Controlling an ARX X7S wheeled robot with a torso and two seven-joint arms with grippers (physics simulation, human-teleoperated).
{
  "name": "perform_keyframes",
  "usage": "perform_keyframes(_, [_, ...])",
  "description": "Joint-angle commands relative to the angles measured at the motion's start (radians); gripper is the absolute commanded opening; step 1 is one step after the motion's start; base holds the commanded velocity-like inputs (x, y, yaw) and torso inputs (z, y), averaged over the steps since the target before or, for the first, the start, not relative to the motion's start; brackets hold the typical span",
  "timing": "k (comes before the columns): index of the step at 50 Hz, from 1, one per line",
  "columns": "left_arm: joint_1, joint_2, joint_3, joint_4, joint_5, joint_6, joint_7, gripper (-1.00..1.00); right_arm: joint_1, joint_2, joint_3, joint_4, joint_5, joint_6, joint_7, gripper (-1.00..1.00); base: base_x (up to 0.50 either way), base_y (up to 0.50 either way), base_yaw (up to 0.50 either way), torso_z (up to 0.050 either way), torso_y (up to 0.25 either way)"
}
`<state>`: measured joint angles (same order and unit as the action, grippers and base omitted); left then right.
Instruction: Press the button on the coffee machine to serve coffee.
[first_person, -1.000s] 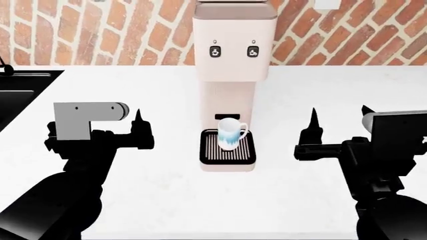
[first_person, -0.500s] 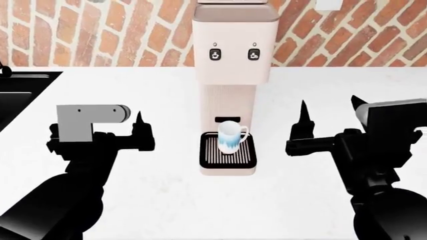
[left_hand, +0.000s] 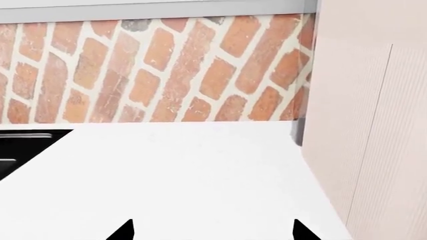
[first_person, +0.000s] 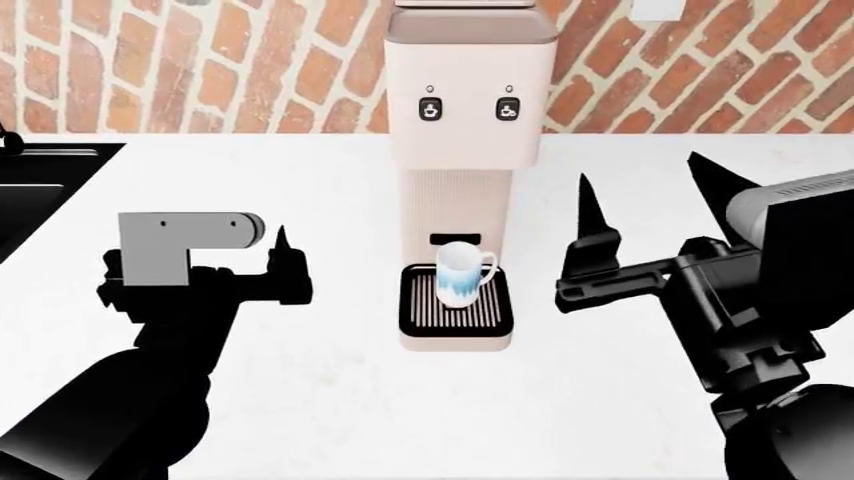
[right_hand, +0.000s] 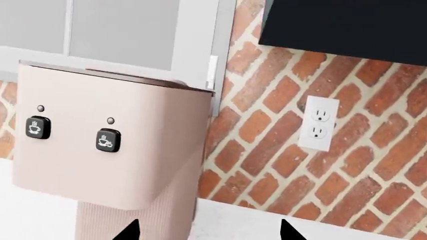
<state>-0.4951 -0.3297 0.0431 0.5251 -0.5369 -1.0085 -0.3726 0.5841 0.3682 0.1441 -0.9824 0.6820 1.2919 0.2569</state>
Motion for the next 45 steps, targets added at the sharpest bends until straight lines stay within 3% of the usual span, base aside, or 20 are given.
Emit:
perform_keyframes(1, [0.002,-0.004,0.006,-0.011,0.0,0.01,0.003,1.0,0.113,-0.036,-0.019,-0.039,0.118,0.131,0.032,1.0,0.0,0.0,0.0,0.0,0.0])
perform_keyframes(13, [0.002,-0.005,0.002,-0.018,0.004,0.028,-0.002,1.0,0.223,-0.085,-0.129,0.026,0.161,0.184,0.085,1.0,0.0,0.0,0.0,0.0,0.0])
perform_keyframes(24, [0.015,-0.011,0.003,-0.03,0.001,0.044,0.007,1.0,0.283,-0.133,-0.13,0.057,0.218,0.231,0.123,1.0,0.0,0.0,0.0,0.0,0.0])
perform_keyframes(40, [0.031,-0.011,0.016,-0.045,0.006,0.066,0.01,1.0,0.295,-0.101,-0.211,0.094,0.194,0.157,0.152,1.0,0.0,0.0,0.0,0.0,0.0])
perform_keyframes(41, [0.03,-0.011,0.021,-0.048,0.01,0.068,0.009,1.0,0.29,-0.088,-0.225,0.1,0.173,0.135,0.154,-1.0,0.0,0.0,0.0,0.0,0.0])
perform_keyframes(45, [0.026,-0.013,0.017,-0.049,0.005,0.067,0.01,1.0,0.282,-0.076,-0.241,0.114,0.157,0.095,0.144,-1.0,0.0,0.0,0.0,0.0,0.0])
